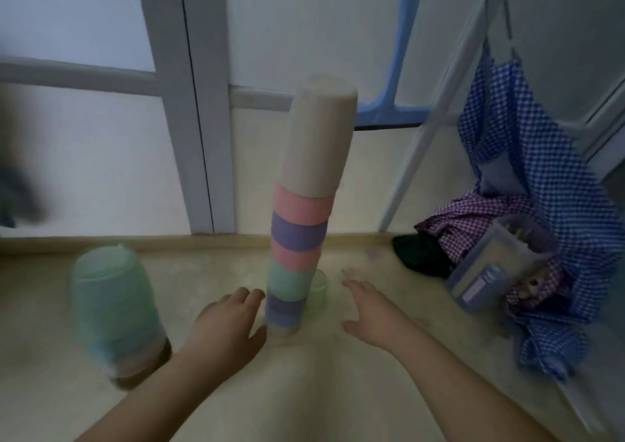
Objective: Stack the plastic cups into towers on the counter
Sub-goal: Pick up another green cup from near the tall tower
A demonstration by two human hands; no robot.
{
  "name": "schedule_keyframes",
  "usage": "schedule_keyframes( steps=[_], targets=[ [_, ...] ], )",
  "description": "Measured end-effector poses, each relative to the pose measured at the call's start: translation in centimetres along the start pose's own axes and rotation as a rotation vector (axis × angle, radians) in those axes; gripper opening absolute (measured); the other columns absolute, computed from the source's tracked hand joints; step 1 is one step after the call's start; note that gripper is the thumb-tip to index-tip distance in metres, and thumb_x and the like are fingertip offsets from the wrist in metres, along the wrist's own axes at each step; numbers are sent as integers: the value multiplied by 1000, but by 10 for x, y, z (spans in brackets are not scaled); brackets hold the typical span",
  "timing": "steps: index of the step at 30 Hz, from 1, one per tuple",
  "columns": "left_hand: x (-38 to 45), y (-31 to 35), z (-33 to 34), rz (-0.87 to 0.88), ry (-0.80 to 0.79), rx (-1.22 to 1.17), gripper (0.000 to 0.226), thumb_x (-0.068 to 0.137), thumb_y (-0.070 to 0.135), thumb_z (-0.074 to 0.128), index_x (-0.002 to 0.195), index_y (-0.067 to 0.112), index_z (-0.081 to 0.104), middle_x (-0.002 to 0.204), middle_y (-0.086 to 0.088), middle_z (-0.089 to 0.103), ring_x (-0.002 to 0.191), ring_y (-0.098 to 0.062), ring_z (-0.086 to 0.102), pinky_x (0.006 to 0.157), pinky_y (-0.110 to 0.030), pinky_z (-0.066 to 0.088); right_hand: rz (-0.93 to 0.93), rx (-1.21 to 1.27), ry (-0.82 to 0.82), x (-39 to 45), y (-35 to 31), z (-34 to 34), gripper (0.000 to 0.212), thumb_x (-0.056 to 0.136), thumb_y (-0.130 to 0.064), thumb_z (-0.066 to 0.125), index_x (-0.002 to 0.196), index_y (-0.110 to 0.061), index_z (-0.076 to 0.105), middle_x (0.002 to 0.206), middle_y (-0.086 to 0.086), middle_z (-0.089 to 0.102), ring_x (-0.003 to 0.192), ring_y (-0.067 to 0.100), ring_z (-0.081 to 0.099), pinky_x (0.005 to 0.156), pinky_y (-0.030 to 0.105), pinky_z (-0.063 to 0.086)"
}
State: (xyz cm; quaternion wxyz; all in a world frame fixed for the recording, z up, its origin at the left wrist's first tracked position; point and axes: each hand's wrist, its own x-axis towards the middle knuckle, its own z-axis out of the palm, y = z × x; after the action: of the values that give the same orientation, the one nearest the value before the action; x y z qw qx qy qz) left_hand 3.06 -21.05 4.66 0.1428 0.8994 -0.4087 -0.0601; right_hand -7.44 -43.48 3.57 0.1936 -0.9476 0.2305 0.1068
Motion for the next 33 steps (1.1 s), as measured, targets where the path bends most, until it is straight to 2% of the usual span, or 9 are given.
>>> schedule_keyframes(
  steps=[2,5,8,11,18,26,30,33],
  targets=[
    [3,2,4,-63,4,-8,49,79,35,60,123,16,48,112,-9,63,100,-32,62,79,-40,53,-32,-11,-4,29,6,4,85,79,-27,67,146,-21,16,153,13,21,139,29,30,110,40,35],
    [6,5,9,-137,29,-7,50,83,37,56,128,19,43,121,-6,58,109,-28,57,87,-38,50,-143,-67,15,71,3,12,87,78,-26,68,146,-23,14,146,13,29,130,33,40,106,39,39],
    [6,7,14,-216,47,11,50,84,34,55,129,18,42,124,-8,57,109,-30,56,88,-39,50,-200,-107,-18,102,-4,21,77,79,-28,67,142,-21,24,143,11,33,125,33,42,99,39,39],
    [3,8,15,-261,71,14,48,84,34,56,127,17,44,123,-9,57,107,-31,57,87,-39,51,-234,-95,-71,118,-6,35,64,78,-29,69,132,-17,37,132,16,42,119,36,46,96,38,44],
    [-5,18,3,-282,125,7,44,85,34,55,125,18,45,123,-6,56,108,-26,56,86,-36,49,-246,-85,-67,99,6,22,60,80,-25,66,133,-16,38,130,14,44,117,35,48,94,34,41],
    [-16,25,-15,-140,125,-2,45,84,39,48,124,18,47,121,-6,57,108,-27,57,87,-37,50,-193,-137,-198,17,8,-1,59,75,-30,68,127,-14,45,123,15,51,113,32,54,92,31,46],
    [-32,18,-46,-20,181,34,42,77,36,53,112,14,57,105,-9,65,92,-33,64,75,-39,54,-242,-144,-193,-20,-40,-12,60,75,-33,70,127,-15,46,125,14,52,114,31,53,94,31,44],
    [-47,7,-84,34,266,41,40,80,36,52,114,14,55,108,-8,64,95,-32,63,76,-37,52,-323,-114,-92,-40,-93,-30,59,75,-34,70,127,-18,46,128,7,52,118,24,51,93,27,41]
  ],
)
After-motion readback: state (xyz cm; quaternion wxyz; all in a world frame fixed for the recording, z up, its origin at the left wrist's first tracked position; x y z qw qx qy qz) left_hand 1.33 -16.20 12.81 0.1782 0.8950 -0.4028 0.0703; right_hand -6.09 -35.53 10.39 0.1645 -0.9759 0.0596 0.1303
